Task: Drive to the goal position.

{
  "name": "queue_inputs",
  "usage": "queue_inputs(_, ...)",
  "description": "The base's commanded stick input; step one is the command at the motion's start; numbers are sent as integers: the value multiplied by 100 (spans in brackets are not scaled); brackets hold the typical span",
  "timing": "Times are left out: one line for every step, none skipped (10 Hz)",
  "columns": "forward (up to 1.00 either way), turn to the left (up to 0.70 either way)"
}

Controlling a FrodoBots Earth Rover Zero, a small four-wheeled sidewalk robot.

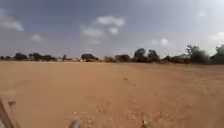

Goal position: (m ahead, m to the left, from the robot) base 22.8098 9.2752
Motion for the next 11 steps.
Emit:
queue_inputs(100,0)
queue_inputs(100,0)
queue_inputs(100,0)
queue_inputs(100,0)
queue_inputs(100,0)
queue_inputs(100,0)
queue_inputs(100,0)
queue_inputs(100,0)
queue_inputs(100,0)
queue_inputs(100,0)
queue_inputs(100,0)
